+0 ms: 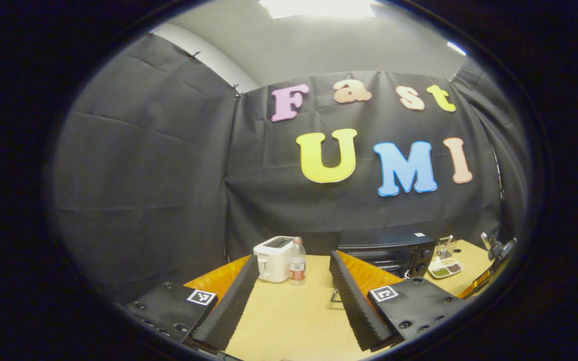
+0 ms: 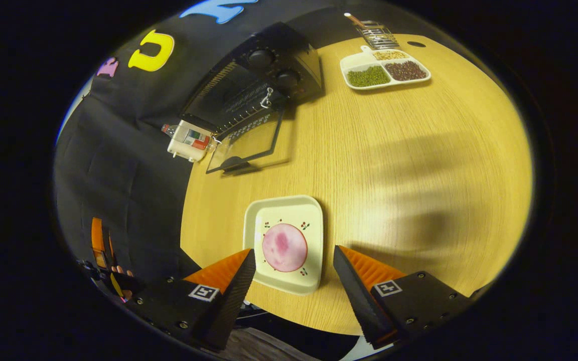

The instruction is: Open the electric oven with the left hand, put the food in, and close the electric oven.

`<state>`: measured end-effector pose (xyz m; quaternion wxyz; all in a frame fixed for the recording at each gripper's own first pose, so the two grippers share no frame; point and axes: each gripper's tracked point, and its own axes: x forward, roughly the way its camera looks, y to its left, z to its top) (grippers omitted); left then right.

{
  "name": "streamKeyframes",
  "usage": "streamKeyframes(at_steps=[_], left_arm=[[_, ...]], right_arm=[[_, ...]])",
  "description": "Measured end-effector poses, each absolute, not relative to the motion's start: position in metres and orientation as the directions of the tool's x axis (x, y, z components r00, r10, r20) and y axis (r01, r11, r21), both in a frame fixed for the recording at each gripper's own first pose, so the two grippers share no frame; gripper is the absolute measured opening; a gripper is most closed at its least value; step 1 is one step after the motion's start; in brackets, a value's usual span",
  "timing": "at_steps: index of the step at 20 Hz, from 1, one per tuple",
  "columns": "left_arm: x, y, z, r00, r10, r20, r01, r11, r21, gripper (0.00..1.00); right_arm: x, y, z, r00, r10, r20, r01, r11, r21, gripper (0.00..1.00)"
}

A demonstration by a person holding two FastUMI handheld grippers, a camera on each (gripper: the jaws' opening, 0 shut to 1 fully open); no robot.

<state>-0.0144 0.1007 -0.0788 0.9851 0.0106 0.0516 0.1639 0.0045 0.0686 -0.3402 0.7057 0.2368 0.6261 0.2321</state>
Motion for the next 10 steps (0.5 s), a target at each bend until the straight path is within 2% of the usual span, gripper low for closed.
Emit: streamKeyframes(at_steps=[6,8,10], left_arm=[[-0.034,0.117,-0.079,0.918,0.383,-0.1,-0.381,0.924,0.036,1.0],[-0.037,0.119,-0.077,0.914,0.394,-0.096,-0.391,0.919,0.042,1.0],[-0.041,0.122,-0.074,0.911,0.402,-0.09,-0.399,0.916,0.046,1.0]], right_arm=[[0.003,0.079,-0.359,0.033,0.65,-0.759,-0.031,0.76,0.65,0.96],[0.006,0.084,-0.361,0.025,0.662,-0.749,-0.004,0.749,0.662,0.89],[0.008,0.077,-0.369,0.016,0.64,-0.768,0.02,0.768,0.641,0.86]])
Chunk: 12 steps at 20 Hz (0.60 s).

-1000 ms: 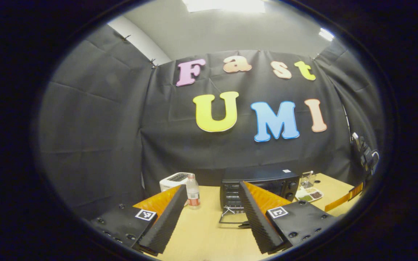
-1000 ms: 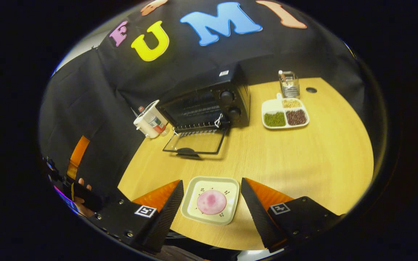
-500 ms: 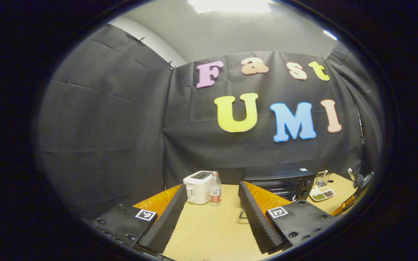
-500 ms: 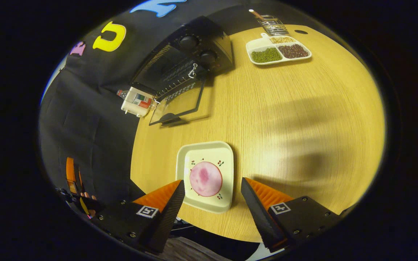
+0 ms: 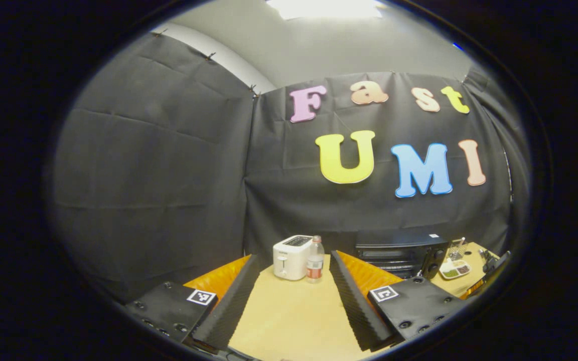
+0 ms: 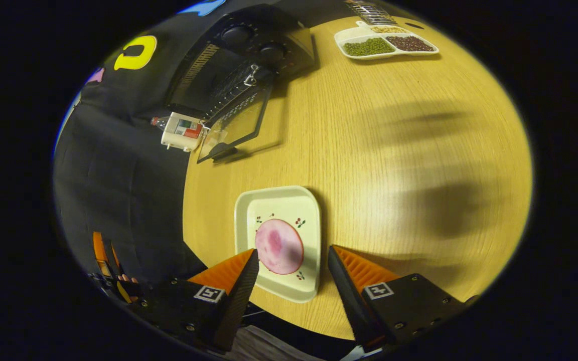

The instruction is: Open the electric oven with the left hand, put the food in, and close the electric oven.

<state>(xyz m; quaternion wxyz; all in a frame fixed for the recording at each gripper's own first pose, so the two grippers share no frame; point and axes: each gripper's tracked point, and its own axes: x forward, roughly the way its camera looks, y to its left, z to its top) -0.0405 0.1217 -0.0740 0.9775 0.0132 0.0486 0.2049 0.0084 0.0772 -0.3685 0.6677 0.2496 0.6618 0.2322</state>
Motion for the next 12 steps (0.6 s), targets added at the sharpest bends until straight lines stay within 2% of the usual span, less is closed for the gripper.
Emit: streamKeyframes(at_steps=[2,3,8,10,11,12], left_arm=[[-0.042,0.125,-0.075,0.907,0.411,-0.091,-0.408,0.912,0.046,1.0],[-0.041,0.126,-0.074,0.907,0.411,-0.092,-0.41,0.911,0.037,1.0],[-0.042,0.13,-0.071,0.905,0.416,-0.089,-0.417,0.909,0.012,1.0],[-0.042,0.13,-0.072,0.904,0.416,-0.095,-0.416,0.909,0.019,1.0],[-0.04,0.13,-0.07,0.906,0.414,-0.09,-0.414,0.91,0.021,1.0],[-0.04,0.129,-0.067,0.907,0.412,-0.086,-0.411,0.911,0.022,1.0]], right_arm=[[0.009,0.066,-0.379,0.015,0.6,-0.8,0.03,0.8,0.6,0.59],[0.008,0.069,-0.38,0.014,0.603,-0.798,0.045,0.797,0.603,0.31],[0.009,0.067,-0.379,0.014,0.593,-0.805,0.035,0.804,0.593,0.29],[0.007,0.064,-0.394,0.033,0.544,-0.839,0.042,0.837,0.545,0.29],[0.009,0.065,-0.395,0.028,0.542,-0.84,0.044,0.839,0.542,0.01],[0.01,0.059,-0.385,0.032,0.539,-0.841,0.037,0.841,0.54,0.01]])
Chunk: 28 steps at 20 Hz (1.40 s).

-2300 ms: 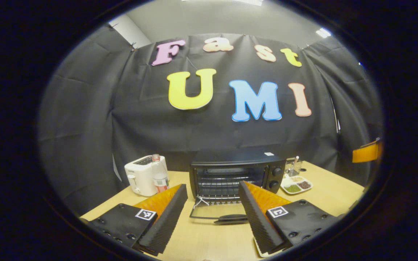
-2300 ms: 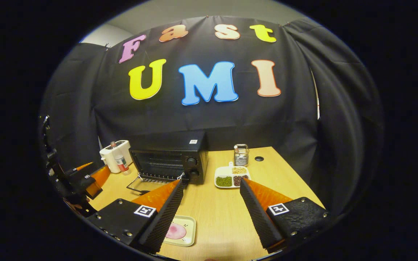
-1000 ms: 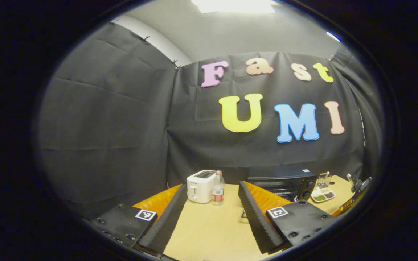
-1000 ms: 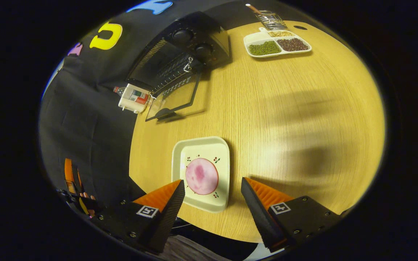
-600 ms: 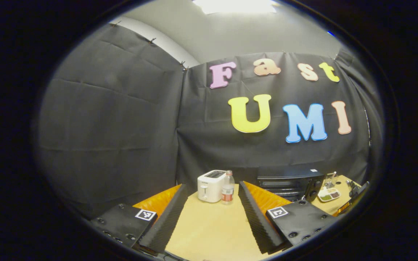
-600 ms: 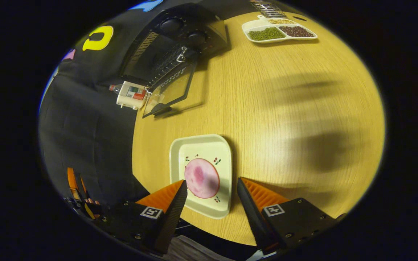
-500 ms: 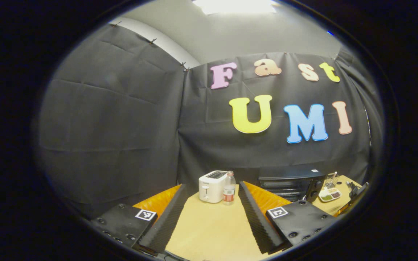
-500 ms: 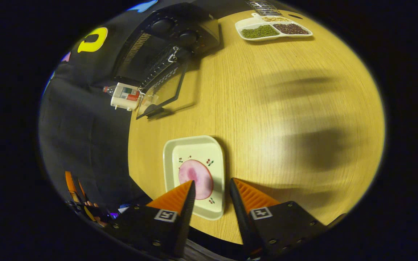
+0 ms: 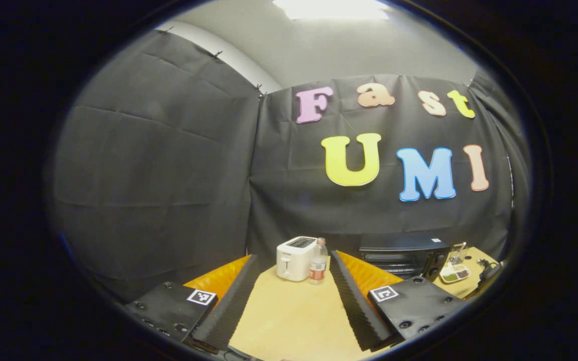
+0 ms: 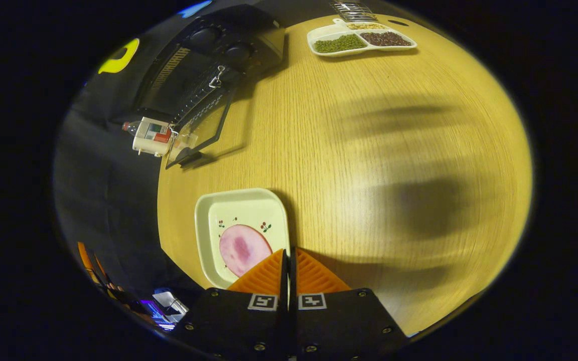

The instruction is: Open the electric oven with the left hand, put the food in, and close the electric oven.

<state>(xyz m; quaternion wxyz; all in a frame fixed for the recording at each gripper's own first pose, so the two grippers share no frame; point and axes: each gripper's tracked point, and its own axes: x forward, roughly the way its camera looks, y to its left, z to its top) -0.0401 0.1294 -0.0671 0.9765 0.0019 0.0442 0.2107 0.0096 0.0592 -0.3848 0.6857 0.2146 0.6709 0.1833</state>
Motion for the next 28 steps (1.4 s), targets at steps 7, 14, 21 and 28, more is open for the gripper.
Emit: streamKeyframes(at_steps=[7,14,21,28], left_arm=[[-0.028,0.128,-0.064,0.921,0.383,-0.077,-0.382,0.924,0.027,1.0],[-0.011,0.118,-0.065,0.939,0.335,-0.08,-0.335,0.942,0.02,1.0],[0.007,0.124,-0.066,0.948,0.31,-0.072,-0.31,0.951,0.005,1.0],[0.038,0.14,-0.072,0.959,0.276,-0.066,-0.278,0.961,-0.016,1.0]], right_arm=[[0.009,0.069,-0.38,0.067,0.543,-0.837,0.063,0.835,0.547,0.01],[0.007,0.087,-0.363,0.101,0.59,-0.801,0.106,0.794,0.599,0.01],[0.024,0.119,-0.325,0.168,0.644,-0.746,0.204,0.718,0.665,0.0],[0.065,0.155,-0.294,0.278,0.615,-0.738,0.283,0.681,0.675,0.0]])
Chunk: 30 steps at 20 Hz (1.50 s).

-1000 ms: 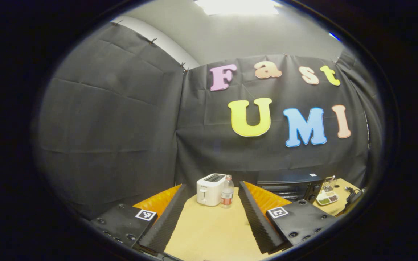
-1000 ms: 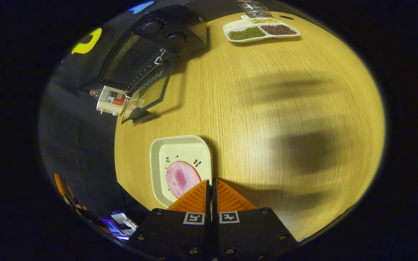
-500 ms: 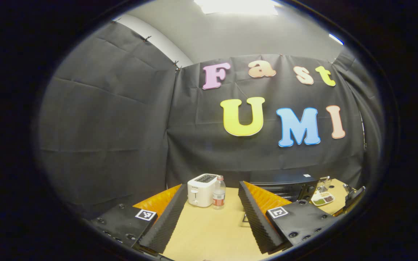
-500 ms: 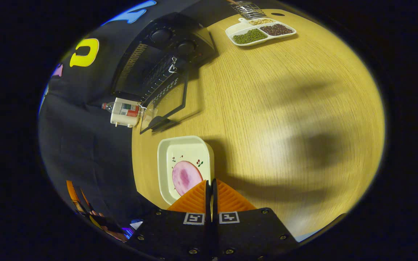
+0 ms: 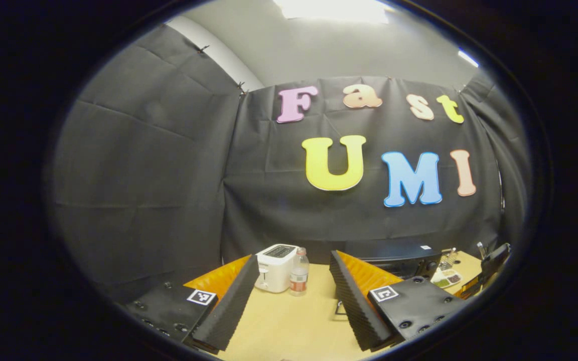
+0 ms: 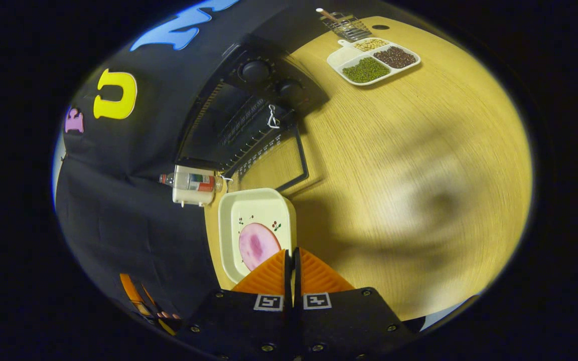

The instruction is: Open the electric oven with the left hand, put the food in, and close the electric oven.

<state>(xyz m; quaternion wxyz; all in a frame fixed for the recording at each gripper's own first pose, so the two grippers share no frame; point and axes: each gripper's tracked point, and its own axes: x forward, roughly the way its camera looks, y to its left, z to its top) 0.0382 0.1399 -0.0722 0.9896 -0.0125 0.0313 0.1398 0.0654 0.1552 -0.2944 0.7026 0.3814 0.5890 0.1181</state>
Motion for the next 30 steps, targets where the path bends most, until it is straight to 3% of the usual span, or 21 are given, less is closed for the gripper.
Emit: streamKeyframes(at_steps=[8,9,10,11,15,21,30], left_arm=[[0.08,0.165,-0.091,0.97,0.23,-0.081,-0.233,0.972,-0.031,0.96],[0.085,0.169,-0.093,0.972,0.222,-0.083,-0.225,0.974,-0.03,1.0],[0.09,0.17,-0.095,0.973,0.214,-0.083,-0.216,0.976,-0.028,0.95],[0.096,0.172,-0.095,0.975,0.207,-0.08,-0.21,0.977,-0.024,1.0],[0.118,0.184,-0.092,0.978,0.195,-0.069,-0.197,0.98,-0.025,1.0],[0.124,0.211,-0.095,0.974,0.212,-0.078,-0.212,0.977,0.005,1.0],[0.115,0.245,-0.096,0.958,0.273,-0.092,-0.269,0.962,0.047,1.0]], right_arm=[[0.109,0.198,-0.29,0.392,0.553,-0.736,0.39,0.625,0.677,0.01],[0.113,0.203,-0.291,0.395,0.549,-0.737,0.408,0.614,0.676,0.01],[0.118,0.207,-0.293,0.4,0.543,-0.738,0.43,0.6,0.675,0.01],[0.123,0.211,-0.296,0.406,0.535,-0.741,0.453,0.586,0.672,0.01],[0.149,0.222,-0.298,0.454,0.49,-0.744,0.54,0.513,0.668,0.0],[0.185,0.241,-0.299,0.536,0.406,-0.74,0.644,0.37,0.67,0.01],[0.225,0.259,-0.315,0.592,0.298,-0.749,0.713,0.241,0.659,0.01]])
